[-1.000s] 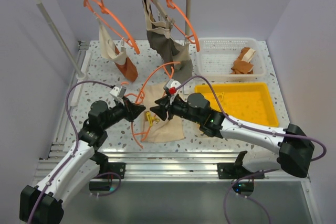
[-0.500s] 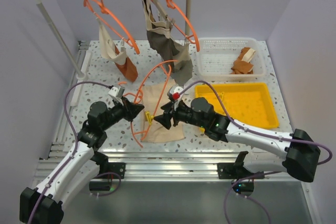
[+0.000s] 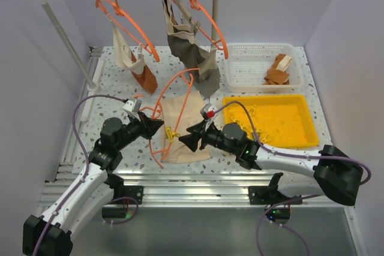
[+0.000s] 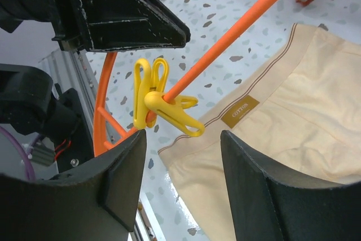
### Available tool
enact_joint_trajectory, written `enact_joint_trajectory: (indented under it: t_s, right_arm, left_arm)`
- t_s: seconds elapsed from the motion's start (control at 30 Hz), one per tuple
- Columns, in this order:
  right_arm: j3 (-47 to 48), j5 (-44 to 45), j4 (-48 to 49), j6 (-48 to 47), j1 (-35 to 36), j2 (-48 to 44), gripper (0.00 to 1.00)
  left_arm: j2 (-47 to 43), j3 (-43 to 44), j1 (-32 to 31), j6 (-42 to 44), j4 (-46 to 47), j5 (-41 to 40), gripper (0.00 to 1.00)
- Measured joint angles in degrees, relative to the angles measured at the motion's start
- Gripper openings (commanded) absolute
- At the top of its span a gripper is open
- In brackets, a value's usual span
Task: Clip the underwear to the hanger
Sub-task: Adjust the clamp on the hanger.
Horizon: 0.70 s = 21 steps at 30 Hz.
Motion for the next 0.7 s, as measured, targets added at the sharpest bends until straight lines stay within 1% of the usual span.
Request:
enact_joint_trajectory:
  t_s: [0.1,0.2,0.4,0.7]
  right_arm:
    - [-0.5,-0.9,3.1,1.4,0.0,3.1,0.54]
    - [-0.5,-1.4,5.6,2.3,0.0,4.6,0.53]
    - [-0.5,-1.8,9.3,3.3,0.0,6.9,0.55]
    - [-0.1,-2.4,10.4,3.3,0.1,9.7,0.56]
  left_arm:
    - [0.8,0.0,0.0,0.0,0.0,0.0,0.0]
    - [1.2,0.0,0.0,0.0,0.0,0.1,0.0]
    - [1.4,0.0,0.0,0.0,0.0,0.1,0.0]
    - [1.6,0.0,0.0,0.0,0.1,0.7,0.0]
